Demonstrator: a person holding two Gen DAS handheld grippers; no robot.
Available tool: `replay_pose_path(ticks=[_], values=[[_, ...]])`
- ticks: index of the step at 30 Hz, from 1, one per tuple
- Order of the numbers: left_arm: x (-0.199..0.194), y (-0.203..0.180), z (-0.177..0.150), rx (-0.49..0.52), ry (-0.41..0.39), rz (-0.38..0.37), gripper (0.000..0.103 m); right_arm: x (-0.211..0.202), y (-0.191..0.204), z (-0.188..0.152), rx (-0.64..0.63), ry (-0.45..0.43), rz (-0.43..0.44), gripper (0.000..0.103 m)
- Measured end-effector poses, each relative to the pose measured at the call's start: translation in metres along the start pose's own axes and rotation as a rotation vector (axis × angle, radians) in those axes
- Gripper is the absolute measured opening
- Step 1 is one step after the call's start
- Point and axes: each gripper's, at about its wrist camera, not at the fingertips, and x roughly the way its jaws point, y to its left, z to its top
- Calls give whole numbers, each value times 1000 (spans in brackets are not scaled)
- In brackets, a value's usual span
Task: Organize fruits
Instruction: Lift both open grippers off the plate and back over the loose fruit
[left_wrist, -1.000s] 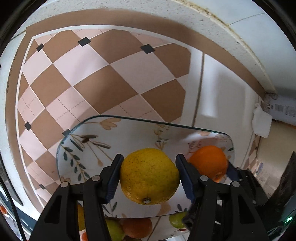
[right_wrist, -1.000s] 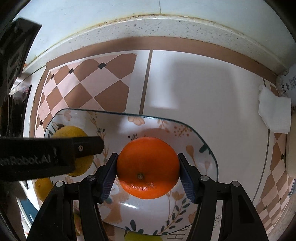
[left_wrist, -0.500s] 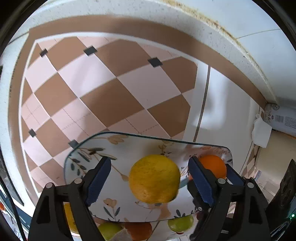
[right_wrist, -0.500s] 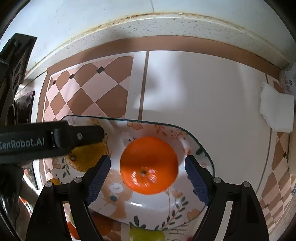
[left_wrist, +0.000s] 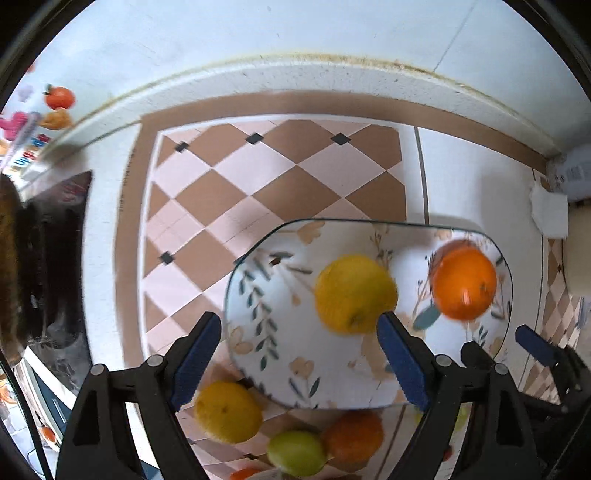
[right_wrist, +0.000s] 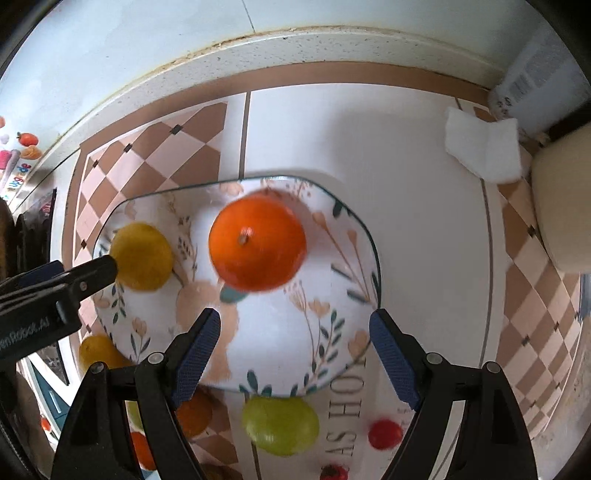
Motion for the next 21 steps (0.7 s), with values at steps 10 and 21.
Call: replay_pose_path(ticks=[10, 21], values=[[-61, 14, -60, 36, -134, -7, 86, -65, 8, -55, -4, -102, 5, 85], [-124, 43, -115, 41, -244, -56, 86, -131, 36, -107, -13, -216, 11, 85]])
